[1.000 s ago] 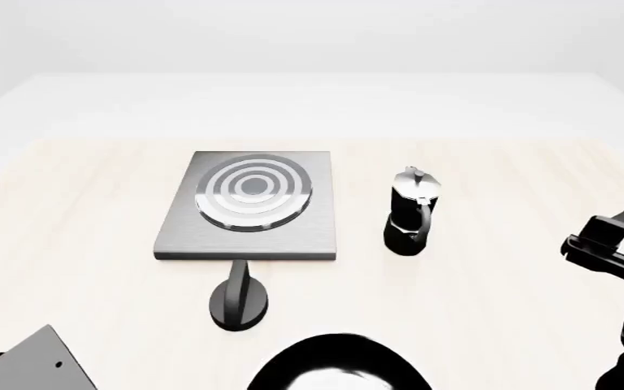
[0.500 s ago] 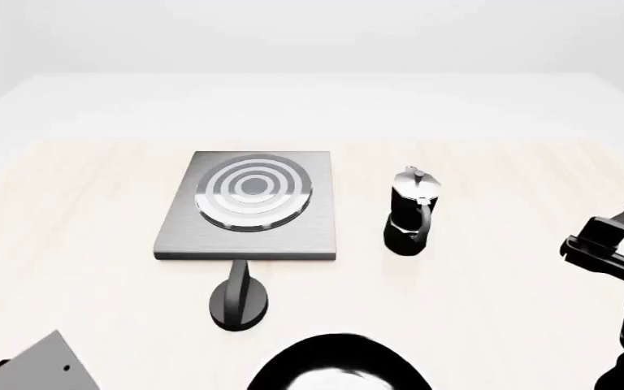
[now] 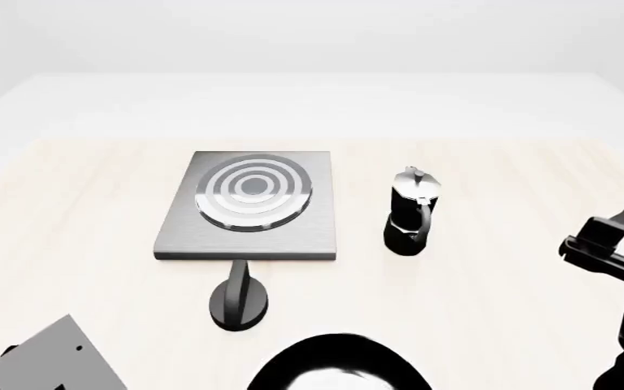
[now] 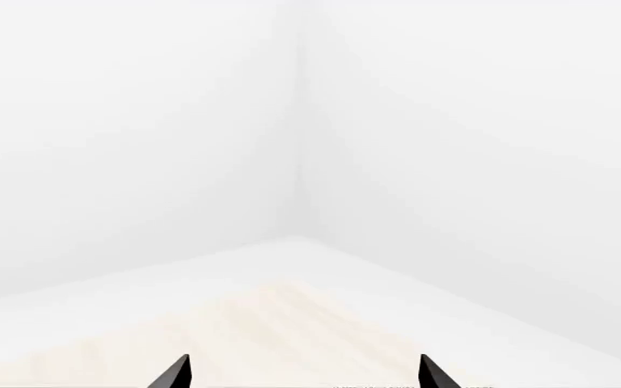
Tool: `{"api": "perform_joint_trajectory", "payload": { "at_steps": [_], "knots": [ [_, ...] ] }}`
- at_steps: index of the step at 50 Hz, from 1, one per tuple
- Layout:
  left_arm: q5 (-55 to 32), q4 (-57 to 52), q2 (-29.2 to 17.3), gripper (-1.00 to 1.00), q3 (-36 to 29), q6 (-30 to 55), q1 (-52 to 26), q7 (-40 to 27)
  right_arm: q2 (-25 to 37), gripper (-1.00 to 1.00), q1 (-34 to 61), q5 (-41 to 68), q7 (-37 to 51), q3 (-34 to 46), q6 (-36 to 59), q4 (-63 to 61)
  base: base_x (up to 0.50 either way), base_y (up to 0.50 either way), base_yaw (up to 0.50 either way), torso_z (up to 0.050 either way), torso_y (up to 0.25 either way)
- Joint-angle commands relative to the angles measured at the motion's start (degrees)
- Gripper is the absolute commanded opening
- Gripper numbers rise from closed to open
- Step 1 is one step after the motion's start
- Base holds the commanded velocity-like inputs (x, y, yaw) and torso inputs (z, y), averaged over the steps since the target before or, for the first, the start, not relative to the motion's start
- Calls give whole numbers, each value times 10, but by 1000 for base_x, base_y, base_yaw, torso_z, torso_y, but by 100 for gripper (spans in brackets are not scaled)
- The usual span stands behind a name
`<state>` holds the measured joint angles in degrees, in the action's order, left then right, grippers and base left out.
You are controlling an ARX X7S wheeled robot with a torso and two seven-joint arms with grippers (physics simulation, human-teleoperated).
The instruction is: Turn on the stove and put the frying pan on it.
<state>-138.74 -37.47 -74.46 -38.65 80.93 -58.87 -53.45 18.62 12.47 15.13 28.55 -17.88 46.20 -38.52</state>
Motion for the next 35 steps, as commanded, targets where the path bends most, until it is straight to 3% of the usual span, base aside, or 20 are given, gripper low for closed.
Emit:
{"api": "perform_joint_trajectory", "payload": {
  "at_steps": [1,35],
  "knots": [
    [42,24,36,100,1,12,6,24,-13,100,-1,-6,-17,-14,-15,16,0,0,0,0,0],
    [115,84,106,100,-29,50,14,74,-7,100,2,3,-12,-18,-9,5,0,0,0,0,0]
  ]
}}
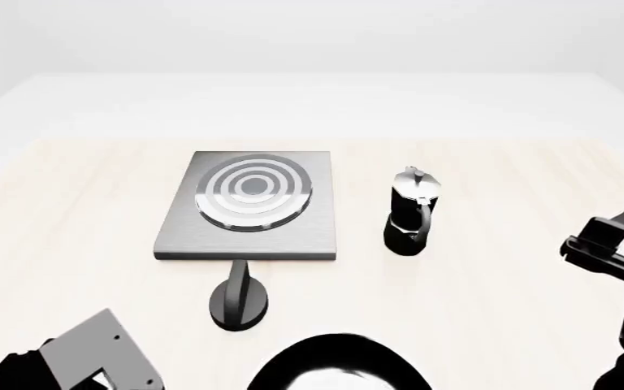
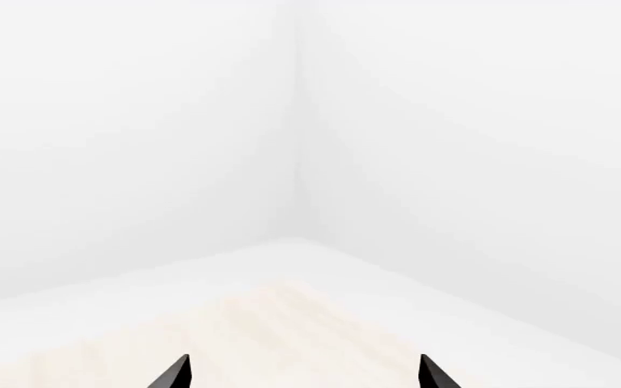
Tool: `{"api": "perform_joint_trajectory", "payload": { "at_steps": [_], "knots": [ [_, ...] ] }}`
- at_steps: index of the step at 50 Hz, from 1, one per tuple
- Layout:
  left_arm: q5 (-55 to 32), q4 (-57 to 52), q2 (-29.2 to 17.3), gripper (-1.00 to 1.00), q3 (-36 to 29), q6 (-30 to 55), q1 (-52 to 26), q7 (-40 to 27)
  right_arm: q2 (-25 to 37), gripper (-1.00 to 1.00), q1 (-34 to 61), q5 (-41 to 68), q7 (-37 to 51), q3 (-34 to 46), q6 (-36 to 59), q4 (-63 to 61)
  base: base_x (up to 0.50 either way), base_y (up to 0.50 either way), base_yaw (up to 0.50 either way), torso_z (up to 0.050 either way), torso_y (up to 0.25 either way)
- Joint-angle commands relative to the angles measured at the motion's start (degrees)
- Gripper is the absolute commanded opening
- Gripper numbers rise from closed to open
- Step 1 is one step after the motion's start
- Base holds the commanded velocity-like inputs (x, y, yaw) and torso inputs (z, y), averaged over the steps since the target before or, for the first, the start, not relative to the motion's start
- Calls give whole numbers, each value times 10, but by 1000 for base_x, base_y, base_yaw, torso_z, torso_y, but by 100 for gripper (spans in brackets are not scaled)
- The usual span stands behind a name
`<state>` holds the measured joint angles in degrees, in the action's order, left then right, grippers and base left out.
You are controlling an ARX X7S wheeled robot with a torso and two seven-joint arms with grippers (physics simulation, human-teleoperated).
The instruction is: Turn on the stove and put the frying pan on it.
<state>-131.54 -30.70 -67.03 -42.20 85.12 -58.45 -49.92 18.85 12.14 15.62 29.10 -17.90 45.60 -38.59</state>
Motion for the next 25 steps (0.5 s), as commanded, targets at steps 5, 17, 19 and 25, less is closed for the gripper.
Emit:
{"api": "perform_joint_trajectory", "payload": {
  "at_steps": [5,17,19,25],
  "knots": [
    [67,24,44,100,9,12,22,57,-9,100,6,-1,-16,-17,-2,4,0,0,0,0,0],
    [100,38,62,100,-3,17,26,83,-11,100,0,-3,-16,-14,-14,13,0,0,0,0,0],
    [109,41,66,100,-3,18,28,90,-10,100,0,-2,-16,-15,-14,13,0,0,0,0,0],
    [135,47,74,100,-4,20,39,113,-11,100,-3,-1,-15,-15,-17,14,0,0,0,0,0]
  ]
}}
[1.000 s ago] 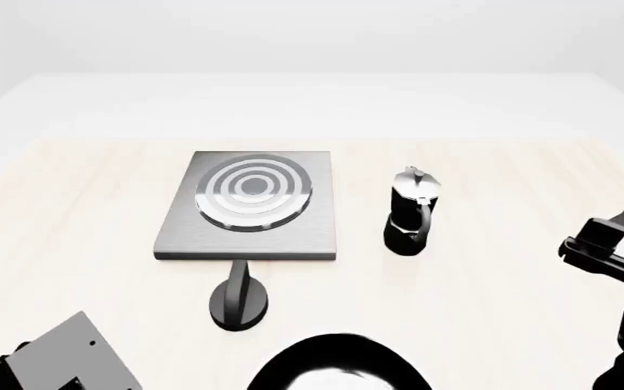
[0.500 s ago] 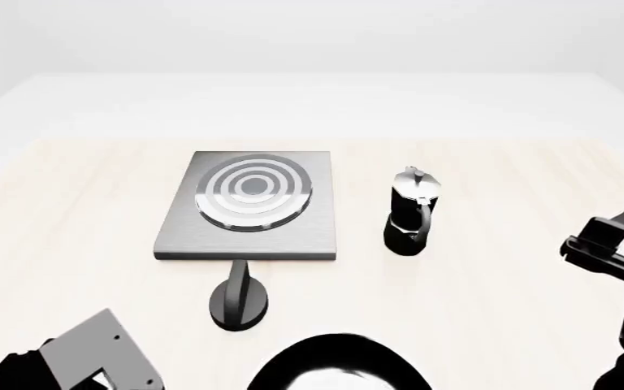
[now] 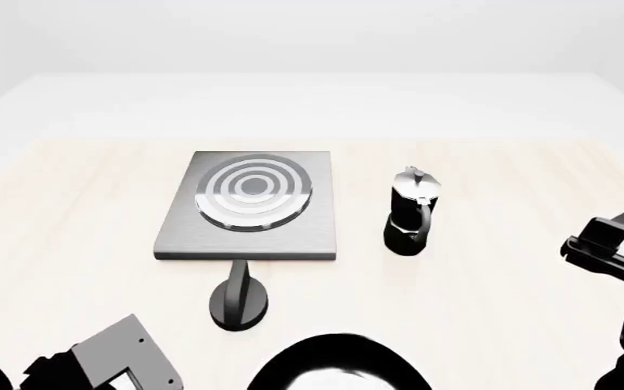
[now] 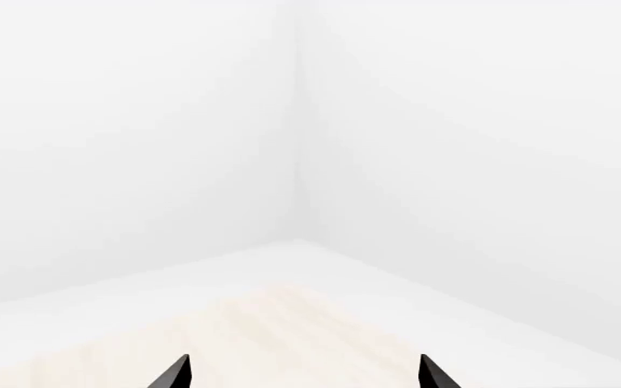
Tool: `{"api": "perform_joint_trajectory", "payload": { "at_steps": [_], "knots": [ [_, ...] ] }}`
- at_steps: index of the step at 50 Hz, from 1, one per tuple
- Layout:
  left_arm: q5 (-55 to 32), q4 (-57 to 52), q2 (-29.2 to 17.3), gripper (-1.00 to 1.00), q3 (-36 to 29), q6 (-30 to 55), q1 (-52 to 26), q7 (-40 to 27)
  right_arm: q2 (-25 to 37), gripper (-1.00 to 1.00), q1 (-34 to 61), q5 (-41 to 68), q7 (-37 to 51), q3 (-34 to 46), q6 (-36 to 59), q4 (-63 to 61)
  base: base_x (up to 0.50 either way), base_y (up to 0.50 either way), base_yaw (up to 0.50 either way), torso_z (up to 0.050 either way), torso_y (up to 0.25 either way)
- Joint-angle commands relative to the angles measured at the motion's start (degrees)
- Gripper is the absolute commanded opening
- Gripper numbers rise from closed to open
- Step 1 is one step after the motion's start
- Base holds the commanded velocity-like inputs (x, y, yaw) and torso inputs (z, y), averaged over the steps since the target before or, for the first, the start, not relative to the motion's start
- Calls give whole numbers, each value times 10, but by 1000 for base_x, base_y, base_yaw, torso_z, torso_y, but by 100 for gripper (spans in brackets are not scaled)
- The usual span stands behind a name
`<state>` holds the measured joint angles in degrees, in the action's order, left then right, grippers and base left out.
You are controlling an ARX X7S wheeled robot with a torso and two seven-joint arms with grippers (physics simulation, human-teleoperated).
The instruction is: Turn on the stove and put the frying pan on it.
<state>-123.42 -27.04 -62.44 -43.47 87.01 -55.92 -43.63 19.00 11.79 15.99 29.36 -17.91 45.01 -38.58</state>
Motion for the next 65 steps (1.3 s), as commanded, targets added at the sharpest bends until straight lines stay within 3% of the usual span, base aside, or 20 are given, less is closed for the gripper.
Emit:
{"api": "perform_joint_trajectory", "payload": {
  "at_steps": [1,36,51,52,65],
  "knots": [
    [56,11,29,100,8,1,13,52,-12,100,1,-5,-18,-15,-10,14,0,0,0,0,0],
    [262,60,80,100,-44,-2,76,231,-8,100,2,4,-12,-18,-8,6,0,0,0,0,0],
    [301,77,85,100,-73,-16,79,267,-8,100,3,4,-11,-12,-14,11,0,0,0,0,0],
    [297,71,81,-100,-74,-18,80,260,-8,100,3,4,-10,-12,-14,11,0,0,0,0,0],
    [266,53,66,-100,-78,-26,63,240,-6,100,7,9,-7,-13,-8,4,0,0,0,0,0]
  ]
}}
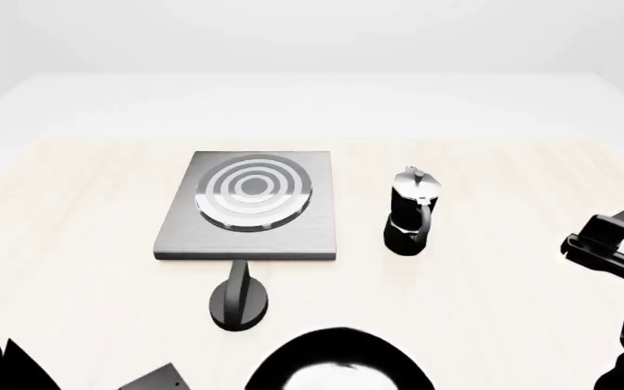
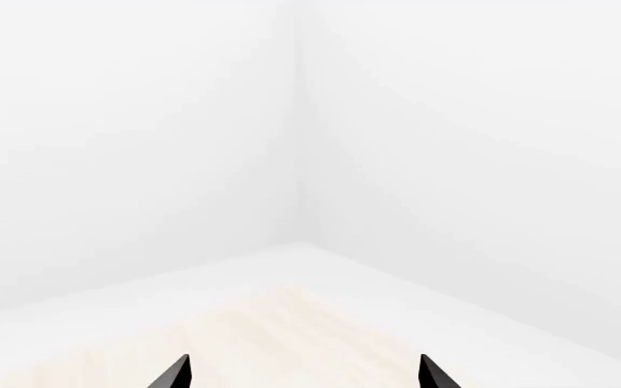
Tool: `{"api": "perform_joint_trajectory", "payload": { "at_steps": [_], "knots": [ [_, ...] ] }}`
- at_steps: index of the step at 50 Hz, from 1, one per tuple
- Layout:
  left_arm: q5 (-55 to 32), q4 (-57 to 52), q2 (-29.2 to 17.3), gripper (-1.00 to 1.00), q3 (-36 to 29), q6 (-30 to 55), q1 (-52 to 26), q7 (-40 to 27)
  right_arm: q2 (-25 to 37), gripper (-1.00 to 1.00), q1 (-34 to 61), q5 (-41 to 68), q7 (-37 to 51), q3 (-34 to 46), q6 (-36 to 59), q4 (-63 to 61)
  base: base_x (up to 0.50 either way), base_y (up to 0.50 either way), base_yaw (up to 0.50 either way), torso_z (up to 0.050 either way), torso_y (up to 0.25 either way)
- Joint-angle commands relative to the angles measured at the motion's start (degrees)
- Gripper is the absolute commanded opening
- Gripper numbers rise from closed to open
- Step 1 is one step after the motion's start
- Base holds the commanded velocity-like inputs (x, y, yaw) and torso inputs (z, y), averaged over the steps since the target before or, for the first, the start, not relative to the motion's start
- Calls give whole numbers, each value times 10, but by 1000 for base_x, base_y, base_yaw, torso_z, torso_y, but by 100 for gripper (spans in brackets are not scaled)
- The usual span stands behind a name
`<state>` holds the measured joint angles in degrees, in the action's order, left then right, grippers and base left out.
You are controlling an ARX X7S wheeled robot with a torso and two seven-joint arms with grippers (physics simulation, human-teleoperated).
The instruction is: Turn on the stove and put the frying pan on it.
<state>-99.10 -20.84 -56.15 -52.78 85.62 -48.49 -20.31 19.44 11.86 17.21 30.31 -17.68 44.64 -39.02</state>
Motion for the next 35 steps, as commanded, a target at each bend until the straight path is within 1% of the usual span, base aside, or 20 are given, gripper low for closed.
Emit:
{"api": "perform_joint_trajectory", "payload": {
  "at_steps": [1,9,10,12,13,17,22,28,35],
  "knots": [
    [19,-17,1,-100,17,-14,-14,7,-10,100,8,-3,-16,-16,-3,8,0,0,0,0,0],
    [-23,-72,-18,-100,19,-6,-43,-1,-8,100,9,0,-14,-19,2,4,0,0,0,0,0],
    [-49,-97,-25,-100,27,-7,-57,1,-7,100,10,1,-13,-19,3,5,0,0,0,0,0],
    [-101,-109,-34,-100,12,-1,-86,-33,-7,100,11,0,-13,-17,3,6,0,0,0,0,0],
    [-116,-114,-37,-100,7,0,-96,-45,-7,100,11,0,-13,-16,2,6,0,0,0,0,0],
    [-148,-131,-47,-100,5,-9,-115,-57,-8,100,11,-1,-12,-12,0,10,0,0,0,0,0],
    [-167,-149,-61,-100,10,-17,-129,-62,-5,100,8,0,-12,-16,2,7,0,0,0,0,0],
    [-230,-171,-90,-100,8,-27,-180,-95,-6,100,9,-1,-11,-12,-1,10,0,0,0,0,0],
    [-275,-176,-119,-100,15,-37,-218,-107,-5,100,11,0,-9,-9,1,10,0,0,0,0,0]
  ]
}}
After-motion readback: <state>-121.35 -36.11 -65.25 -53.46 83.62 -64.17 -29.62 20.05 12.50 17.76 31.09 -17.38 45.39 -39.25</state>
